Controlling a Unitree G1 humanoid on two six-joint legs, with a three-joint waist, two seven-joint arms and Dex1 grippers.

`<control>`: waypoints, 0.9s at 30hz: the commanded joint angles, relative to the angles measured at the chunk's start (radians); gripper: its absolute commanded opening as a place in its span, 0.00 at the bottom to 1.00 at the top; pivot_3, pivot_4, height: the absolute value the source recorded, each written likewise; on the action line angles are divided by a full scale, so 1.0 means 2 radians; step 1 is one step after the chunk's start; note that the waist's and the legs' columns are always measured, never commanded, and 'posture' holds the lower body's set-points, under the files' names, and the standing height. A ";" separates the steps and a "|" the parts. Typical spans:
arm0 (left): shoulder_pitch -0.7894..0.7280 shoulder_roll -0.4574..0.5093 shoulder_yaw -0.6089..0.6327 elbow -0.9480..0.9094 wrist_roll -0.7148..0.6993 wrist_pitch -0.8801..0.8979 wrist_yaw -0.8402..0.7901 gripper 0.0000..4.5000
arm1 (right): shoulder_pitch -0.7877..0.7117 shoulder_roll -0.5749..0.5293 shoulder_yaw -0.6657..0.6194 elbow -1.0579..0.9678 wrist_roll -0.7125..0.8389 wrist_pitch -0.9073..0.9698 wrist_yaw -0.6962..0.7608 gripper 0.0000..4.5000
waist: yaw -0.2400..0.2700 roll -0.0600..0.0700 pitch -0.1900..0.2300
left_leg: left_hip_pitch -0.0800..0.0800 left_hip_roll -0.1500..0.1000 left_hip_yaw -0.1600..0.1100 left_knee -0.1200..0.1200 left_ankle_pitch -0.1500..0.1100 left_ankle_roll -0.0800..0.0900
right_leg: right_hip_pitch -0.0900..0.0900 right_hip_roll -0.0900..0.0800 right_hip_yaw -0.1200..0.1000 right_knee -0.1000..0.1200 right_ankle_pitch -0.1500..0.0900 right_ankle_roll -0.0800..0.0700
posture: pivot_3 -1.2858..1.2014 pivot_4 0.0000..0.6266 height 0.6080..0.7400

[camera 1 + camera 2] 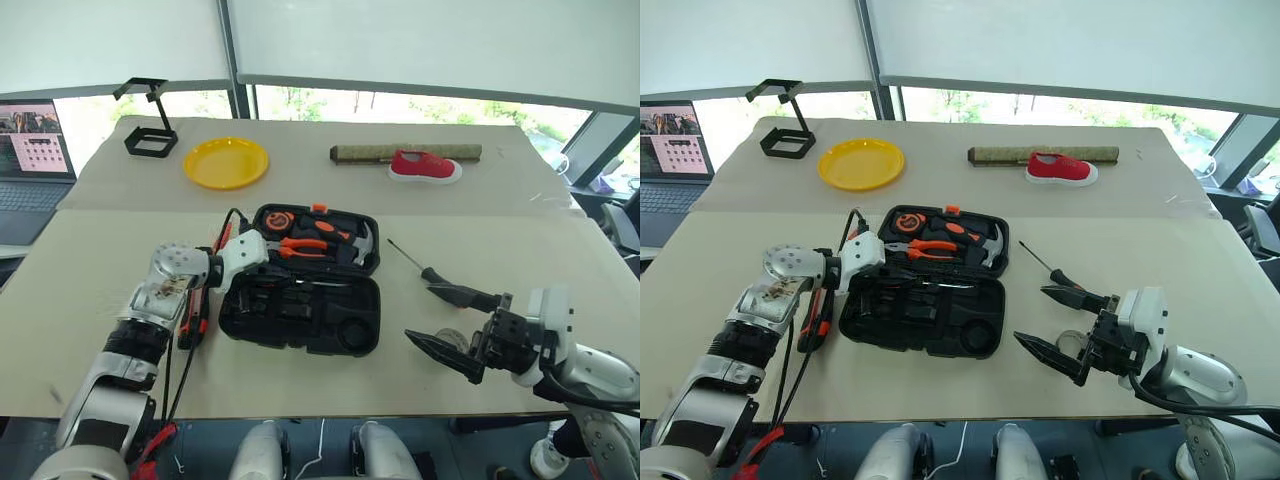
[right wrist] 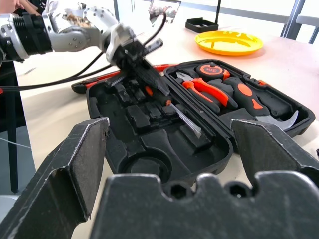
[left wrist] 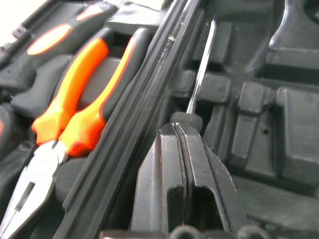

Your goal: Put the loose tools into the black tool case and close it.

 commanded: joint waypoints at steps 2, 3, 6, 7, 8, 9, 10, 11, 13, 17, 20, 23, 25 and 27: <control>0.032 -0.007 -0.012 -0.008 0.019 0.022 0.030 0.02 | -0.012 0.001 -0.009 0.000 0.001 -0.018 0.007 1.00 | 0.000 0.002 -0.001 | 0.001 0.000 0.000 0.000 0.000 0.000 | 0.001 0.000 0.000 0.000 0.000 0.000 | 0.52 0.24 1.00; 0.038 -0.008 0.009 -0.024 0.000 0.014 0.037 0.02 | -0.013 0.002 -0.011 0.001 0.001 -0.024 0.010 1.00 | 0.000 0.002 -0.001 | 0.002 0.000 0.000 -0.001 0.000 0.000 | 0.001 0.000 0.000 0.000 0.000 0.000 | 0.52 0.24 1.00; 0.070 -0.009 0.103 -0.089 -0.088 0.004 0.054 0.02 | -0.011 0.008 -0.034 0.013 0.002 -0.056 0.027 1.00 | -0.003 0.002 -0.001 | 0.003 0.000 0.000 -0.001 0.000 0.000 | 0.002 0.000 0.001 0.000 0.000 0.000 | 0.52 0.24 1.00; 0.086 -0.003 0.130 -0.106 -0.108 0.001 0.057 0.07 | -0.006 0.008 -0.043 0.018 0.001 -0.067 0.037 1.00 | -0.004 0.002 -0.001 | 0.002 0.000 0.000 -0.001 0.000 0.000 | 0.000 0.000 0.001 0.000 0.000 0.000 | 0.52 0.24 1.00; 0.112 0.011 0.157 -0.124 -0.126 0.009 0.056 0.13 | 0.001 0.008 -0.053 0.026 0.000 -0.082 0.050 1.00 | -0.005 0.001 -0.001 | 0.000 0.001 0.000 -0.001 0.000 0.000 | -0.002 0.000 0.001 0.000 0.000 0.000 | 0.52 0.24 1.00; 0.138 0.024 0.179 -0.138 -0.136 0.013 0.055 0.19 | 0.008 0.008 -0.061 0.033 -0.001 -0.093 0.061 1.00 | -0.006 0.001 -0.001 | -0.001 0.001 0.000 -0.001 0.000 0.000 | -0.002 0.000 0.002 0.000 0.000 0.000 | 0.52 0.24 1.00; 0.170 0.039 0.206 -0.150 -0.141 0.016 0.060 0.28 | 0.016 0.009 -0.068 0.040 -0.004 -0.107 0.073 1.00 | -0.008 0.001 -0.001 | -0.001 0.001 0.000 -0.001 0.000 0.000 | -0.003 0.001 0.001 0.000 0.000 0.000 | 0.52 0.24 1.00; 0.199 0.051 0.229 -0.163 -0.147 0.022 0.065 0.34 | 0.023 0.010 -0.073 0.047 -0.009 -0.122 0.083 1.00 | -0.010 0.001 -0.001 | 0.000 0.001 0.000 -0.002 0.000 0.000 | -0.002 0.000 0.001 0.000 0.000 0.000 | 0.52 0.24 1.00; 0.255 0.067 0.279 -0.185 -0.160 0.030 0.080 0.51 | 0.035 0.014 -0.078 0.060 -0.019 -0.149 0.099 1.00 | -0.011 0.002 -0.001 | 0.001 0.001 0.001 -0.003 0.000 0.000 | -0.002 0.000 0.002 0.000 0.000 -0.001 | 0.52 0.24 1.00; 0.363 0.072 0.378 -0.203 -0.177 0.018 0.095 0.84 | 0.043 0.027 -0.090 0.085 -0.031 -0.186 0.102 1.00 | -0.010 0.001 0.000 | 0.002 0.001 0.002 -0.003 -0.001 0.000 | -0.001 -0.001 0.002 0.000 0.000 0.000 | 0.52 0.24 1.00; 0.439 0.066 0.422 -0.209 -0.200 0.002 0.064 0.99 | 0.082 0.032 -0.126 0.097 -0.026 -0.186 0.094 1.00 | -0.004 0.001 0.000 | 0.002 0.001 0.002 -0.003 -0.001 0.000 | -0.002 -0.002 0.002 -0.001 -0.001 -0.001 | 0.52 0.24 1.00; 0.474 0.066 0.421 -0.216 -0.221 -0.020 0.014 0.99 | 0.128 0.039 -0.159 0.115 -0.027 -0.197 0.100 1.00 | 0.004 0.001 0.000 | 0.003 0.001 0.002 -0.003 -0.001 0.000 | -0.002 -0.004 0.000 -0.001 -0.003 -0.004 | 0.52 0.24 1.00; 0.476 0.074 0.412 -0.216 -0.222 -0.028 0.000 0.99 | 0.144 0.045 -0.172 0.129 -0.034 -0.210 0.099 1.00 | 0.008 0.001 0.000 | 0.003 0.000 0.002 -0.004 -0.003 -0.002 | -0.002 -0.006 -0.001 -0.001 -0.004 -0.003 | 0.52 0.24 1.00; 0.471 0.087 0.399 -0.230 -0.231 -0.015 -0.015 0.99 | 0.157 0.051 -0.179 0.139 -0.044 -0.219 0.092 1.00 | 0.009 0.001 0.000 | 0.003 0.000 0.002 -0.003 -0.003 -0.004 | -0.002 -0.006 -0.002 -0.001 -0.004 -0.003 | 0.52 0.24 1.00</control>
